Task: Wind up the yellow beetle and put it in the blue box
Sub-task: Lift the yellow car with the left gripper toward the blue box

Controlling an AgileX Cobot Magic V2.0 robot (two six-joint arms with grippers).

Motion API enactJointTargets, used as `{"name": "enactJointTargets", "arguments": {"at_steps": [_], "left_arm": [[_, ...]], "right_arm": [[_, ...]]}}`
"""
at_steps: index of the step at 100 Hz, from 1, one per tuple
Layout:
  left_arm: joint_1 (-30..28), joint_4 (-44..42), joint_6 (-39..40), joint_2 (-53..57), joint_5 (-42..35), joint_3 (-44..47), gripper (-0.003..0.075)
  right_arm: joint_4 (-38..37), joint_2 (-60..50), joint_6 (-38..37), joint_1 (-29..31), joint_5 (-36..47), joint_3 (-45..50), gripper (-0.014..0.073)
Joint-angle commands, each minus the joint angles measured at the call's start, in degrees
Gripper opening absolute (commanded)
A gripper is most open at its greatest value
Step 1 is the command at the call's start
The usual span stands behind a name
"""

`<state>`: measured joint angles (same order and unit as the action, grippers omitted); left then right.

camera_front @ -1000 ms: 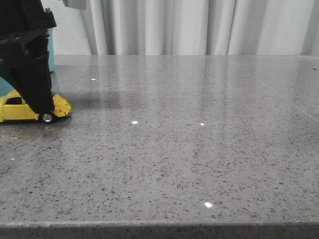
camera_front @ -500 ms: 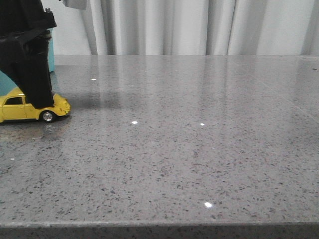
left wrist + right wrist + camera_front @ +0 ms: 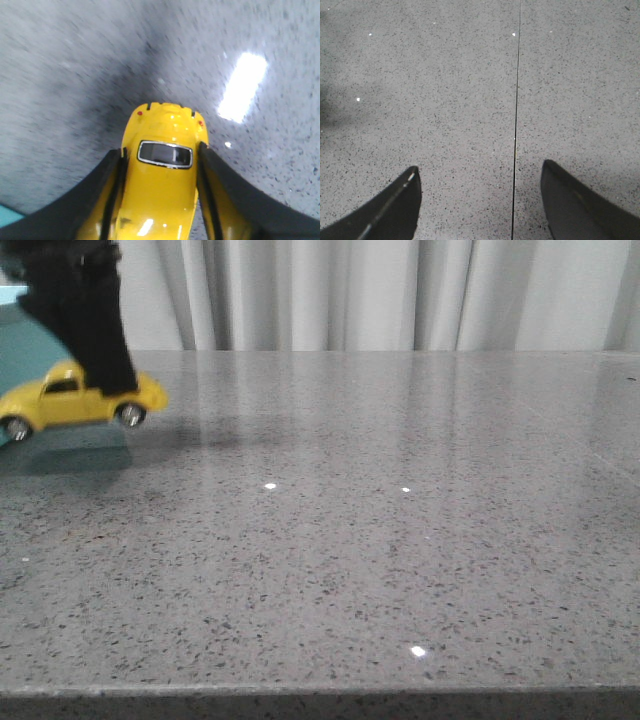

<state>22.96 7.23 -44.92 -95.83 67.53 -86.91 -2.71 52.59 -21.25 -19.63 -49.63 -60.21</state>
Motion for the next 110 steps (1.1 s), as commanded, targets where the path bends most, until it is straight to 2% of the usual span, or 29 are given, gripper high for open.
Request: {"name": "enactJointTargets", "arguments": {"at_steps": [1,23,39,75,110], "left_arm": [[0.36,1.51,1.46,2.41,0.68,-6.05,0.0113],[-0.80,-2.62,8.52,2.41,4.25,-19.28,0.0113],[-4.73,-6.64,17.46,3.08,5.19,-25.43,0.0113],[-19.40,-6.56,24.90,4.77,5.19,-23.30,0.0113],[-24.74,-6.28,29.34,0.18,3.46,-14.00,0.0113]], "right_arm": [[-0.37,-0.86,0.48,-0.01,3.68,-1.42,0.0509],[-0.37,-0.86,0.48,-0.01,3.68,-1.42,0.0509],[-0.37,-0.86,0.50,-0.01,3.75,-1.42,0.0509],[-0.37,-0.86,0.50,-0.01,4.29,-1.42,0.0509],[-0.37,-0.86,0.50,-0.01,4.30,-1.42,0.0509]]}}
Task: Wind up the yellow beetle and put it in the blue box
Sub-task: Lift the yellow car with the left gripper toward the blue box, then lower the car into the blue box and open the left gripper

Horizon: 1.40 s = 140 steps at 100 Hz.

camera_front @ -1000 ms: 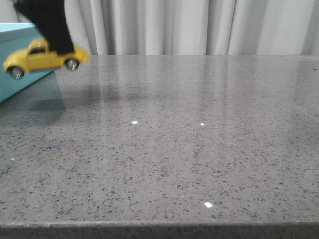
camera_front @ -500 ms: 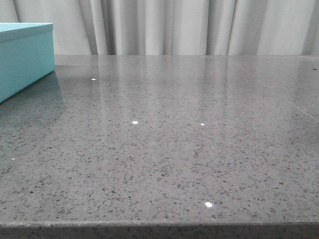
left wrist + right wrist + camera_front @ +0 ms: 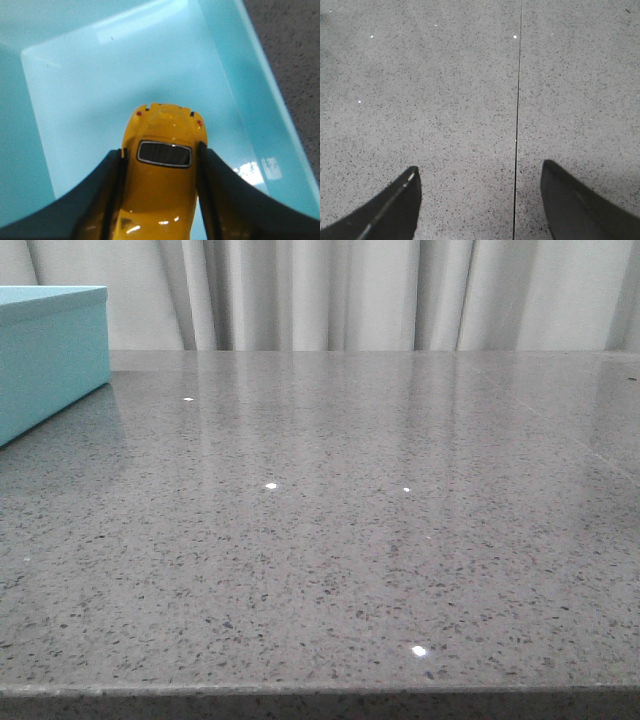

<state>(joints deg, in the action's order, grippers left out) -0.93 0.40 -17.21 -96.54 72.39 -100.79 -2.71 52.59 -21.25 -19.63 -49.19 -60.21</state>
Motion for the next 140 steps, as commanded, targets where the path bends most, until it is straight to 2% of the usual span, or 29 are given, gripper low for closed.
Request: {"name": "enactJointTargets", "arguments": {"at_steps": [1,53,63,75,82,102,122,140], "left_arm": [[-0.85,0.55,1.63,0.73,-1.38,0.09,0.0113],[-0.85,0.64,1.63,-9.07,-1.15,0.45,0.0127],[-0.85,0.64,1.63,-9.04,-1.43,0.45,0.0190],[-0.85,0.64,1.63,-9.04,-1.52,0.45,0.0346],[-0.85,0.64,1.63,-9.04,-1.41,0.10,0.0396],[-0.85,0.77,1.63,-7.85,0.35,-3.19,0.0396],[-0.85,1.83,1.63,-1.42,-0.31,-3.72,0.0325],[-0.85,3.00,1.63,3.08,0.27,-3.72,0.0314]], "right_arm": [[-0.37,-0.86,0.50,-0.01,3.85,-1.42,0.0509],[-0.37,-0.86,0.50,-0.01,3.50,-1.42,0.0509],[-0.37,-0.86,0.50,-0.01,3.50,-1.42,0.0509],[-0.37,-0.86,0.50,-0.01,3.50,-1.42,0.0509],[-0.37,-0.86,0.50,-0.01,3.50,-1.42,0.0509],[-0.37,-0.86,0.50,-0.01,3.50,-1.42,0.0509],[-0.49,-2.21,1.99,-0.01,3.78,-1.42,0.0509],[-0.49,-2.84,1.99,-0.01,3.82,-1.42,0.0509]]}}
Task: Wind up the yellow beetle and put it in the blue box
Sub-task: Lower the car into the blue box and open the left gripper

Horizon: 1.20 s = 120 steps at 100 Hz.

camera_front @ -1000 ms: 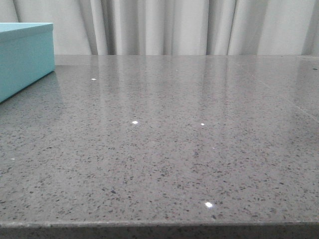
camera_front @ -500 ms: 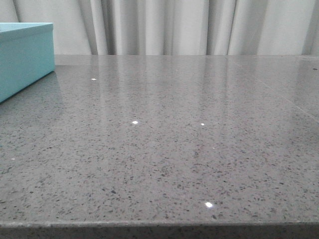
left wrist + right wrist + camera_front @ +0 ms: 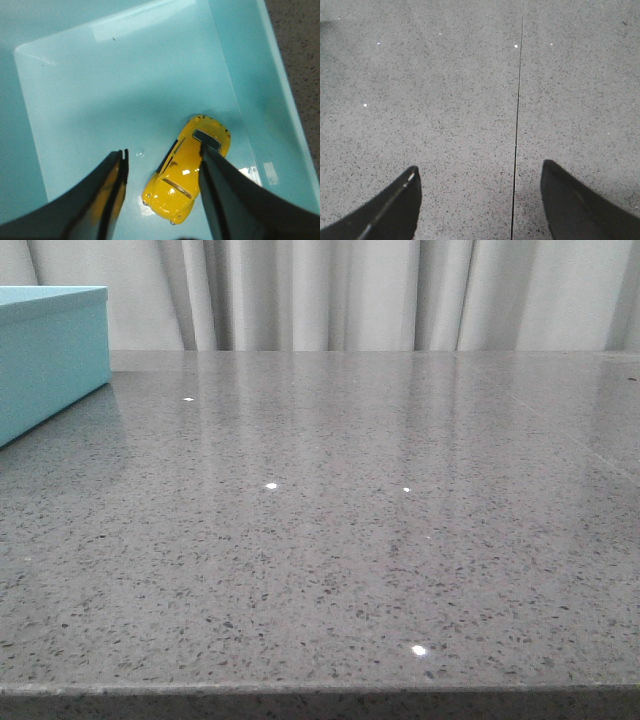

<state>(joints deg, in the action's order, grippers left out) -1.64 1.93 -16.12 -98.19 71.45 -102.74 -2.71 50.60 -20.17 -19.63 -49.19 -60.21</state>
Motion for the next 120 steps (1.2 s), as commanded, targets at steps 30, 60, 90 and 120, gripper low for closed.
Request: {"name": "enactJointTargets", "arguments": {"at_steps": [30,60,90,120], "left_arm": [[-0.15,5.20,0.53,16.07,-0.71,-0.96,0.0169],[-0.15,7.43,0.43,31.32,-5.75,10.54,-0.0019],[-0.15,10.63,0.43,50.66,-18.51,34.32,-0.0019],[-0.15,13.70,0.43,68.32,-32.87,57.99,-0.0019]], "right_arm": [[-4.03,-5.39,2.27,-0.01,5.97,0.28,0.0489],[-4.94,-13.96,2.27,-0.01,7.19,7.11,0.0057],[-5.51,-22.54,2.27,-0.01,10.69,14.45,-0.0068],[-7.03,-29.26,2.27,-0.01,16.00,21.40,-0.0068]]}}
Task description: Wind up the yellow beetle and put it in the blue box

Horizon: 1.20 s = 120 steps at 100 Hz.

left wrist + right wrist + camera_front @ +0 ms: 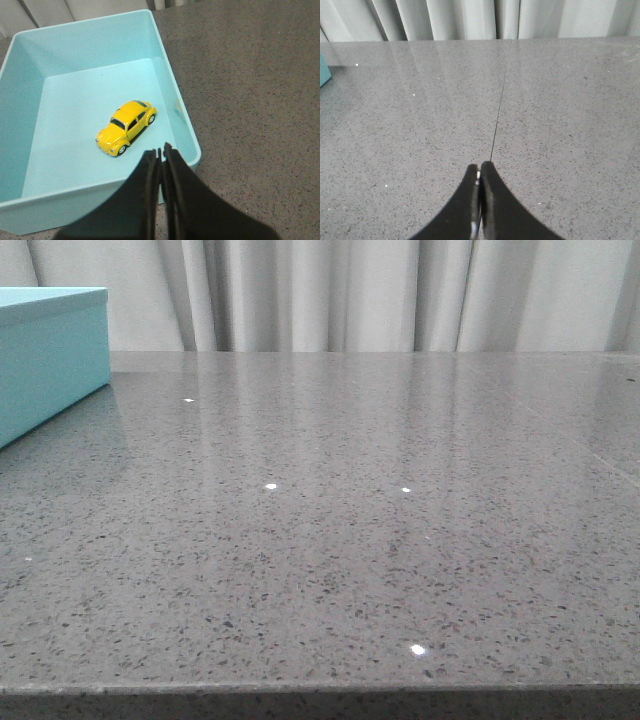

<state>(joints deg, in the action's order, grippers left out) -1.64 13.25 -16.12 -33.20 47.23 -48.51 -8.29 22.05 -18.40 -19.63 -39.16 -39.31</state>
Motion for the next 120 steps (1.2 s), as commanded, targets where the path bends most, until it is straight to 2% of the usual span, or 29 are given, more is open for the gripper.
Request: {"name": "enactJointTargets", "arguments": {"at_steps": [1,25,49,66,120], "left_arm": [[-0.15,2.38,0.43,3.65,-9.18,4.22,-0.0019],[-0.15,4.66,0.43,11.95,-15.28,17.05,-0.0019],[-0.15,4.70,0.43,14.28,-25.47,25.11,-0.0019],[-0.15,5.31,0.43,14.28,-29.65,27.43,-0.0019],[-0.15,5.31,0.43,14.28,-29.13,27.43,-0.0019]], "right_arm": [[-1.43,-0.90,0.50,-0.01,6.09,0.68,-0.0068],[-2.50,-3.24,0.50,-0.01,13.95,8.42,-0.0068],[-10.26,-3.24,0.50,-0.01,30.94,16.16,-0.0068],[-10.98,-3.24,0.44,-0.01,39.16,19.58,-0.0068],[-10.98,-3.24,0.44,-0.01,39.50,19.69,-0.0068]]}}
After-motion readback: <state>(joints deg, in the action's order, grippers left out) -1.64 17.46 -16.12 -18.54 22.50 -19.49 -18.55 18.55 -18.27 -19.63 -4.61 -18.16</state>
